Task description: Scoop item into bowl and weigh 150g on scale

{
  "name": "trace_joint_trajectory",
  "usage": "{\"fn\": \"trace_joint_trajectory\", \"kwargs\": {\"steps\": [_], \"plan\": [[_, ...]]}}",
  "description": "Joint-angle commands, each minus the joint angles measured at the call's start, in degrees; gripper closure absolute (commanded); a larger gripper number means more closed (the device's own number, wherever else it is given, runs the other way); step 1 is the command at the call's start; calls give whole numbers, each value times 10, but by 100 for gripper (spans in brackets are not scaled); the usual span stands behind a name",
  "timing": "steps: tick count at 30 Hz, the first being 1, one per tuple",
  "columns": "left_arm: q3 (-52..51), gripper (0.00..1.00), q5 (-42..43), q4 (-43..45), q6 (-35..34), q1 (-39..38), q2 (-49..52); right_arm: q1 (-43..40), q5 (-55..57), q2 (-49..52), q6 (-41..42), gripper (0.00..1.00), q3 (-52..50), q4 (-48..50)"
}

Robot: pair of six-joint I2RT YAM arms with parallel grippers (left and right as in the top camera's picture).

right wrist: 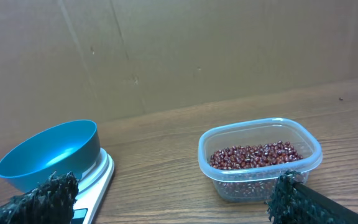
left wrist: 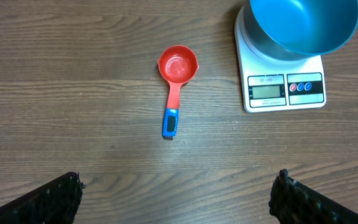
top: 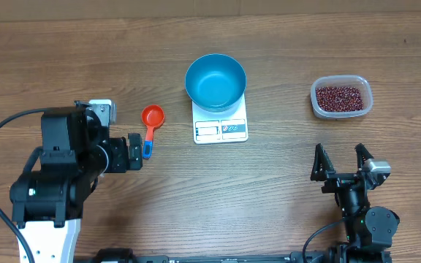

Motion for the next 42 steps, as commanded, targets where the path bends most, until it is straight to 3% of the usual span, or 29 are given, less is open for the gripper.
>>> {"fn": "trace_joint_trajectory", "kwargs": {"steps": [1,42], "plan": [[31,0,2,-5,13,3,14,3,6,-6,3,0,-6,2],[43,1,0,0,13,3,22,3,6,-6,2,0,-6,2]]}}
